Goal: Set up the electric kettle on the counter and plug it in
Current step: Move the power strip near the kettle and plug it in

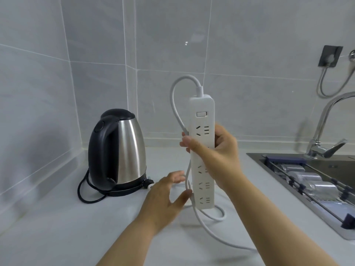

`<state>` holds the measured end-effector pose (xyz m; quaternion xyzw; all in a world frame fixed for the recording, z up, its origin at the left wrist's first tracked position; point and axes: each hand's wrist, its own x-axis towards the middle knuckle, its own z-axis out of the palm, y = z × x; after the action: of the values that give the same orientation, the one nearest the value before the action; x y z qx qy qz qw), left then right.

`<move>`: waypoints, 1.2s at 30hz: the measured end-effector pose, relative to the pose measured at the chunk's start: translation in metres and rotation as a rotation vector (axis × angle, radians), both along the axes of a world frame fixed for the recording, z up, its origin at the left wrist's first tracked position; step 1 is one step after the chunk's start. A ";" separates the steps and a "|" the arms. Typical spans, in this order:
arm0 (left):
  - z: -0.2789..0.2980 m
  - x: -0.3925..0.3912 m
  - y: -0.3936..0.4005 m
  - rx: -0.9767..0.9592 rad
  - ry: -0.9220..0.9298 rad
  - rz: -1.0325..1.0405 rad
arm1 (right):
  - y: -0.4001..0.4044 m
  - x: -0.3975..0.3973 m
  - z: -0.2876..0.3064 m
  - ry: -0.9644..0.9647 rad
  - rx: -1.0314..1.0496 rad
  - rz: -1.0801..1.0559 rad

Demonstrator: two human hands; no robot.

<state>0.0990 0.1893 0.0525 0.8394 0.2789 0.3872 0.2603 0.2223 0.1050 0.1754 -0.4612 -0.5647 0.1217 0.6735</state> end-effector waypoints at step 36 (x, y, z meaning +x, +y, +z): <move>-0.008 0.001 0.018 -0.310 -0.441 0.237 | -0.088 0.068 0.084 0.317 -0.407 -0.123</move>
<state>0.0997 0.2076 0.0448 0.6467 0.3675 0.5406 0.3930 0.2908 0.0174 0.2599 -0.5957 -0.3869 0.2624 0.6531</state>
